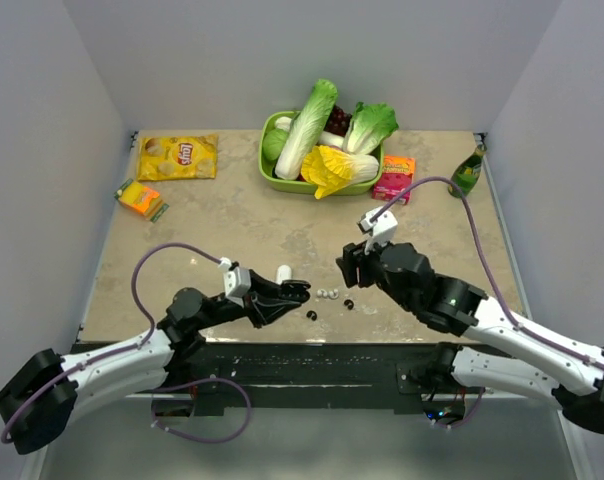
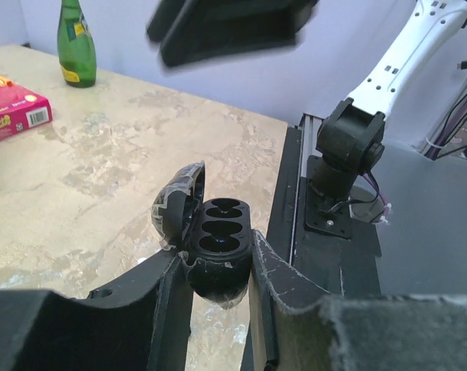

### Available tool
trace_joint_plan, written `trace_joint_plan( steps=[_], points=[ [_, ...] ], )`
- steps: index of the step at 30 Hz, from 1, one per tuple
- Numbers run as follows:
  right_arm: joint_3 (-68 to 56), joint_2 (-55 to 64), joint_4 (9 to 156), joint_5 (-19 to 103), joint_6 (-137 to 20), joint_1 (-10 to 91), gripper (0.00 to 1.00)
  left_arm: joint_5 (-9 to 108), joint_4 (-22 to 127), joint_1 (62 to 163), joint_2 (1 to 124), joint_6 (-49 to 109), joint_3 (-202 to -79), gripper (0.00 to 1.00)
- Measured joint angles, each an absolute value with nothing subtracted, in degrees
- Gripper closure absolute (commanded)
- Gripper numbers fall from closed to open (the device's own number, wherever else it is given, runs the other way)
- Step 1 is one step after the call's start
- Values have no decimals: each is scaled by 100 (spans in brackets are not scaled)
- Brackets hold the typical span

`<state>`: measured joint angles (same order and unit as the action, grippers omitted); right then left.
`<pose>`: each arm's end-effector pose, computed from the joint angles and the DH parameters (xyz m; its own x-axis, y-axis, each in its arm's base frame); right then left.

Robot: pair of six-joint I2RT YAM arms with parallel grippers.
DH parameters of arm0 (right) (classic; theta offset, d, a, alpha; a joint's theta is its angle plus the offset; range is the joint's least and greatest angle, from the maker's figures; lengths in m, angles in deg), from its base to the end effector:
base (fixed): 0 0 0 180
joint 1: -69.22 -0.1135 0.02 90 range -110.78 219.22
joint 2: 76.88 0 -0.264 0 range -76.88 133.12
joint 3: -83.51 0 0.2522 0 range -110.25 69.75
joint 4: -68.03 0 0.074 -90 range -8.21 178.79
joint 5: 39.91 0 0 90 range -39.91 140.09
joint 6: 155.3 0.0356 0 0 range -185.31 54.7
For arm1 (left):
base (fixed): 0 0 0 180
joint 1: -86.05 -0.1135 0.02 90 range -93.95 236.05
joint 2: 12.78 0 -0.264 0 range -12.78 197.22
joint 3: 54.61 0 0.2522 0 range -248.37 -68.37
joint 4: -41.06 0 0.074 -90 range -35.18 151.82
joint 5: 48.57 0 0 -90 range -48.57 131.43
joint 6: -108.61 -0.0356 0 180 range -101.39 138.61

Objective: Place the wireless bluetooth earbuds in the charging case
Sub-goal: Adjust the charging case, then adjust the earbud at the center of the board.

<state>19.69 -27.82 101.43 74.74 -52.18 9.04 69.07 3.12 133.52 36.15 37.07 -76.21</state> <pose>0.1082 0.1589 0.3432 -0.2892 -0.0896 -0.9531 -0.5405 0.8370 0.0853 0.1057 -0.1396 0.2162 -0.1863 -0.2119 -0.9594 0.9510 0.2063 -0.2302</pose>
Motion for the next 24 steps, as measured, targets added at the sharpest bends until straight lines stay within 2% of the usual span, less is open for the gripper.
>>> trace_joint_plan(
  steps=[2,7,13,24],
  points=[
    [2491,-2723,10097,7465,-4811,1169,50,6682,310,13459,3241,3707,-7419,100],
    [3468,-2063,10139,7229,-4171,1249,53,6300,299,13574,2609,3713,-7127,100],
    [3527,-1386,9975,7036,-3813,1363,56,6175,128,13574,2627,3779,-7127,100],
    [3573,-1036,9889,7001,-3050,1722,58,6160,-42,13601,2732,3860,-7127,100]
  ],
)
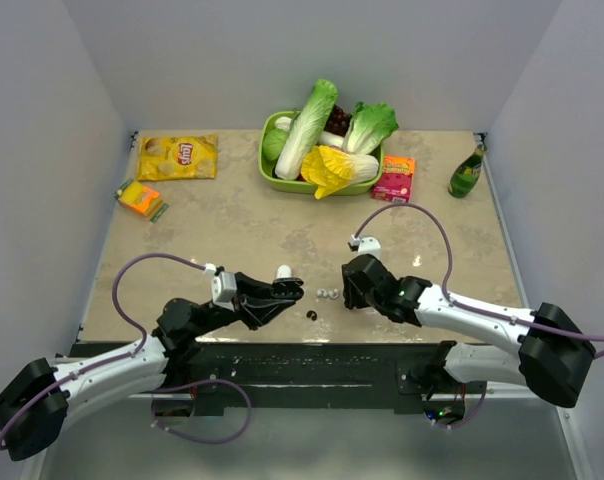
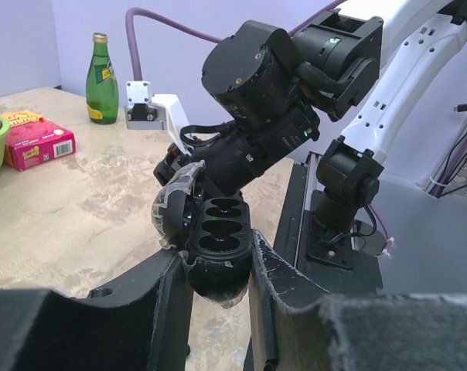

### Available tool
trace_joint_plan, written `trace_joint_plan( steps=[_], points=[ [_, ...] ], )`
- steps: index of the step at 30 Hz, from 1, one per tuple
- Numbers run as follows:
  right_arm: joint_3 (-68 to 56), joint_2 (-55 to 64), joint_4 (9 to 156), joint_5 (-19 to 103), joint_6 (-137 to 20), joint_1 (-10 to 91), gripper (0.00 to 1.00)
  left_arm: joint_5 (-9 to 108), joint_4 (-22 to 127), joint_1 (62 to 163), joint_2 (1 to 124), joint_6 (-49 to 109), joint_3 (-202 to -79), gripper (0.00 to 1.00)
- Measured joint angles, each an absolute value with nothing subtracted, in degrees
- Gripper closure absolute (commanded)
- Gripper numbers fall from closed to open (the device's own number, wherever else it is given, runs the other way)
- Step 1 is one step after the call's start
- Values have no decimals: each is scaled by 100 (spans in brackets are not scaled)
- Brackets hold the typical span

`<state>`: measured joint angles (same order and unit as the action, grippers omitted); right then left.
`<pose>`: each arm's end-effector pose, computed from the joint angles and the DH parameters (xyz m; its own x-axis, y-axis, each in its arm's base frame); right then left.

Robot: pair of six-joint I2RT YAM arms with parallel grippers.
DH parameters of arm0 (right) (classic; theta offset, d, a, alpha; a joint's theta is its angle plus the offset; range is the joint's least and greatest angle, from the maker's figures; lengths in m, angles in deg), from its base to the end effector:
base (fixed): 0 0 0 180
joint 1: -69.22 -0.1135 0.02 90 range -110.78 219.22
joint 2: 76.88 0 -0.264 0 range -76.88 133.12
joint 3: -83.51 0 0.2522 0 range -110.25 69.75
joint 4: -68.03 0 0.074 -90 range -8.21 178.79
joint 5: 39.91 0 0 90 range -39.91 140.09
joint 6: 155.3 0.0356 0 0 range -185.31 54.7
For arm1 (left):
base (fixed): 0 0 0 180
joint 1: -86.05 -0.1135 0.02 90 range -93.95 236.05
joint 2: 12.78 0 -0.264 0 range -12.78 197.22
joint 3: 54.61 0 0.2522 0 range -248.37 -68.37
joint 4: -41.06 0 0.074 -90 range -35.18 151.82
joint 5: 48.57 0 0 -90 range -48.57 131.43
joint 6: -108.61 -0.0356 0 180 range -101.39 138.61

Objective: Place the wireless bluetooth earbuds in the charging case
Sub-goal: Adjust the earbud at the center of the board.

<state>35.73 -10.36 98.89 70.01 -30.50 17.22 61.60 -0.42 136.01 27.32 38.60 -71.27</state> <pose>0.1470 0.1685 0.1928 -0.7302 -0.0631 -0.6803 -0.2291 0.9607 0.1568 0.0881 -0.1239 0.2165 -0.1306 -0.3434 -0.9301 0.9417 0.2506 -0.2247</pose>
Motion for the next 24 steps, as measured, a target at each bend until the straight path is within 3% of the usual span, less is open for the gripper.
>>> trace_joint_plan(
  steps=[24],
  points=[
    [4030,-813,9793,7001,-2219,1722,59,6203,-285,13601,2939,3912,-7127,100]
  ],
)
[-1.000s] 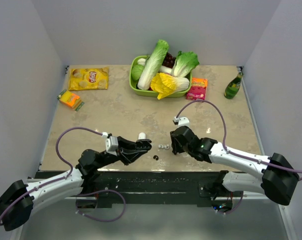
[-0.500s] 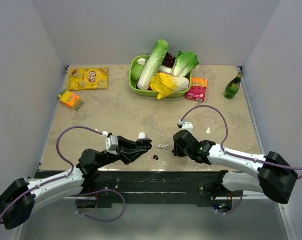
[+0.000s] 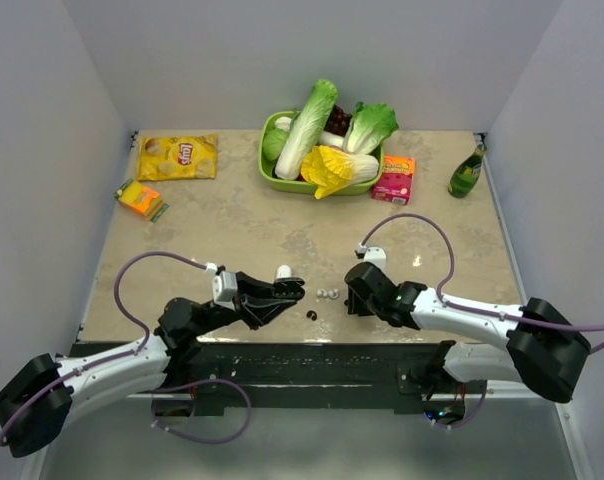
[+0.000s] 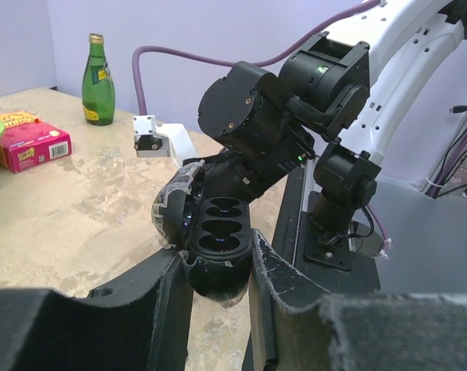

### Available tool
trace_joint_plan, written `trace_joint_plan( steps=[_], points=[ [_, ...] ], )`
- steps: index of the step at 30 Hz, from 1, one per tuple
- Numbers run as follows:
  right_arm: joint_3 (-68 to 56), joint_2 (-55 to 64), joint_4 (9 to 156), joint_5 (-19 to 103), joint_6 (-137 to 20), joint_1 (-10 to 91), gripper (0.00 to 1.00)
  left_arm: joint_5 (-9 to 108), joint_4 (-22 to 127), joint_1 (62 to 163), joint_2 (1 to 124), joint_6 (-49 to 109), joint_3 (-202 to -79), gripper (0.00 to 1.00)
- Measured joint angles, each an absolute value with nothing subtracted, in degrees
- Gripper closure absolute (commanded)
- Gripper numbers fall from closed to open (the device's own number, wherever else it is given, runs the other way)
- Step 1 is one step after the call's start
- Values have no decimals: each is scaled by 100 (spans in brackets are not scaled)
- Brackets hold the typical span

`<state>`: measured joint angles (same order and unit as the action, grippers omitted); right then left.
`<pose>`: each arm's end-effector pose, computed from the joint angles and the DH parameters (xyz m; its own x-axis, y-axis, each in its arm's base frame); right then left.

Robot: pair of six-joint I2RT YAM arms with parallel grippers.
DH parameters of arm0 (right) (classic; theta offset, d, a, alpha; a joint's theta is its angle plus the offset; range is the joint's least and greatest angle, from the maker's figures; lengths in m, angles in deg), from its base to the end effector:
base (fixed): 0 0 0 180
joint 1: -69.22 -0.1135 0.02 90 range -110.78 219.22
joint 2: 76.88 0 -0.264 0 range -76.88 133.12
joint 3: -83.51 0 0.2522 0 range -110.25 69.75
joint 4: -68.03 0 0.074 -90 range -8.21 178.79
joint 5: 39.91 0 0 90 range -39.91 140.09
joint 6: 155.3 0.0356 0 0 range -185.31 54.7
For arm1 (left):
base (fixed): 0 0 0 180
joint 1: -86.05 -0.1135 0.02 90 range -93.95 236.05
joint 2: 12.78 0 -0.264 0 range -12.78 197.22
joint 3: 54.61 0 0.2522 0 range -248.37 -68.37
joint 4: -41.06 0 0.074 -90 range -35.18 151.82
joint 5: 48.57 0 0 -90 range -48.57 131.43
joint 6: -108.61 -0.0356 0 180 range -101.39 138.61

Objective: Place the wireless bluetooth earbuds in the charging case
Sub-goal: Adjust the earbud at the center of the board.

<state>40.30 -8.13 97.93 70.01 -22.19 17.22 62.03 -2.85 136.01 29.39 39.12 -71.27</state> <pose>0.1406 0.1603 0.1623 -0.7951 0.0259 -0.6059 -0.1075 0.9772 0.1828 0.0893 -0.1258 0.2160 -0.1361 -0.3478 -0.9276 0.9435 0.2400 -0.2284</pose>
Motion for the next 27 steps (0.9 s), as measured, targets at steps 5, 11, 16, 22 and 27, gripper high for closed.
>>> trace_joint_plan(
  steps=[5,11,16,22,27],
  points=[
    [4047,-710,9662,6980,-2221,1722,59,6223,-383,13601,3121,3912,-7127,100],
    [4047,-575,9430,6879,-2226,1715,58,6245,-486,13601,3352,3914,-7127,100],
    [4041,-422,9256,6807,-2248,1715,60,6273,-549,13601,3453,3916,-7127,100],
    [4041,-400,9181,6724,-2274,1715,71,6310,-560,13601,3488,3921,-7127,100],
    [4045,-400,9081,6654,-2291,1715,82,6337,-569,13601,3501,3923,-7127,100]
  ],
)
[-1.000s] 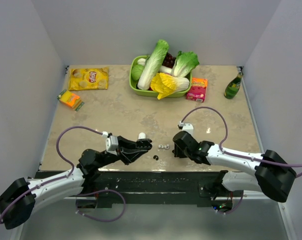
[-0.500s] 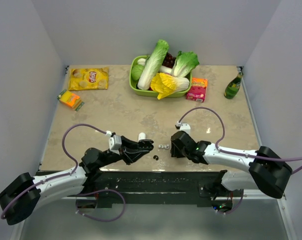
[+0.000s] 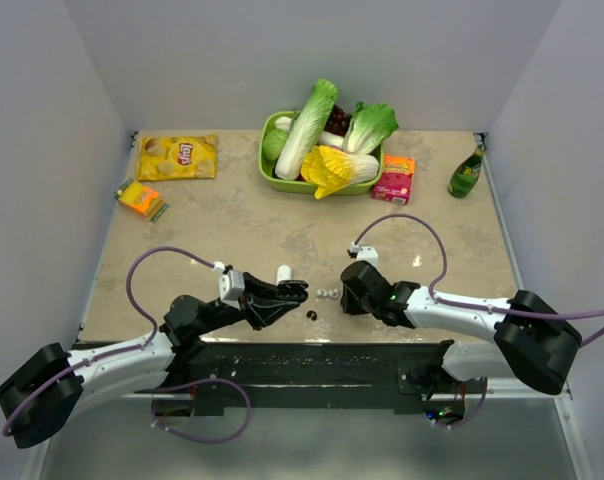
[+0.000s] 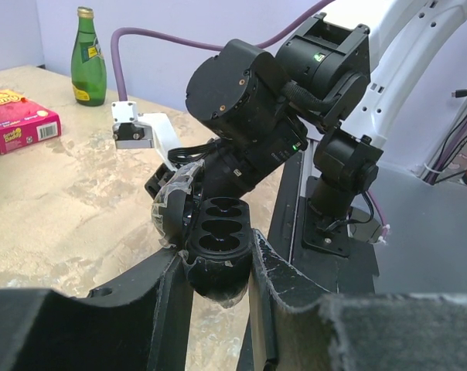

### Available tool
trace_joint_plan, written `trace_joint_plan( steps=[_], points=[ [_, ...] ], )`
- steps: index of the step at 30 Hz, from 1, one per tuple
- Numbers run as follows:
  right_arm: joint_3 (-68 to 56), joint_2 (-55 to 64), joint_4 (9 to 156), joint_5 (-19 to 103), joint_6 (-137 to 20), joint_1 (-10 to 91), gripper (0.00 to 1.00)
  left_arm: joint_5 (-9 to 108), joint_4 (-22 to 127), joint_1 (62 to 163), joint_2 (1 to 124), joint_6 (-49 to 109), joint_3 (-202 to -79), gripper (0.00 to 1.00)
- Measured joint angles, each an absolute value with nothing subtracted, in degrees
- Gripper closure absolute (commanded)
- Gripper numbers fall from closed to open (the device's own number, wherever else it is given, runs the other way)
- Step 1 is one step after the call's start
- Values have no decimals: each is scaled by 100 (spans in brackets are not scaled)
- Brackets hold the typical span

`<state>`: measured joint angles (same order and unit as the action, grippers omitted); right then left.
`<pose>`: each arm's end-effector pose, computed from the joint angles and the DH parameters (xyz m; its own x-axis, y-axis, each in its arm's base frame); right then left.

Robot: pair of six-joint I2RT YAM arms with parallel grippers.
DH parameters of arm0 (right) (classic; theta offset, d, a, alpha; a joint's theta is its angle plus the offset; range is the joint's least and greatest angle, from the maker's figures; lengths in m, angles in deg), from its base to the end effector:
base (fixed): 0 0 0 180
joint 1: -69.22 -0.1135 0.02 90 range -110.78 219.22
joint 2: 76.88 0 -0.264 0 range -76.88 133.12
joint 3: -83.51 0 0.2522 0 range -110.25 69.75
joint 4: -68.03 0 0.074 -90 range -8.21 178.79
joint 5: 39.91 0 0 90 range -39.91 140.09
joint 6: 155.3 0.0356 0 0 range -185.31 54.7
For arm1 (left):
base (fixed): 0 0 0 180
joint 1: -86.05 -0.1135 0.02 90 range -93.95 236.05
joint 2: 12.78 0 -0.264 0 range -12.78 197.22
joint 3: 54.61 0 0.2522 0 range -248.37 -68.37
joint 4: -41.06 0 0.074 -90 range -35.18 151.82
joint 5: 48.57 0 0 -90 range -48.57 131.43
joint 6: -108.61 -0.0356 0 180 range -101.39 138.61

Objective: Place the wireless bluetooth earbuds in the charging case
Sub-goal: Adjust the earbud at the center of the board.

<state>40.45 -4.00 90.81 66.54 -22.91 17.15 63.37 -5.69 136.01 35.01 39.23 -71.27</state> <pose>0.1474 0.1727 0.1545 -0.7994 0.0261 -0.6003 -0.1514 0.9581 0.2433 0.0938 -0.1323 0.2075 -0.1695 -0.3061 -0.9368 0.9423 0.2281 -0.2450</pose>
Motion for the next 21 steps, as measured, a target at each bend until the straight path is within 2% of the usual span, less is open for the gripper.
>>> trace_joint_plan(
  steps=[2,5,6,8,11,17,21],
  points=[
    [4054,-402,9044,6619,-2294,1715,87,6354,-589,13603,3534,3923,-7127,100],
    [4087,-420,8991,6590,-2296,1715,87,6372,-597,13603,3580,3927,-7127,100],
    [4095,-428,8989,6580,-2294,1717,84,6374,-602,13603,3591,3930,-7127,100],
    [4106,-444,8987,6558,-2291,1717,64,6376,-602,13603,3608,3951,-7127,100],
    [4124,-489,9031,6549,-2274,1717,55,6376,-604,13603,3610,3967,-7127,100],
    [4148,-691,9190,6553,-2252,1717,48,6380,-615,13607,3623,4008,-7127,100],
    [4148,-852,9341,6580,-2248,1717,49,6383,-646,13607,3639,4015,-7127,100]
  ],
)
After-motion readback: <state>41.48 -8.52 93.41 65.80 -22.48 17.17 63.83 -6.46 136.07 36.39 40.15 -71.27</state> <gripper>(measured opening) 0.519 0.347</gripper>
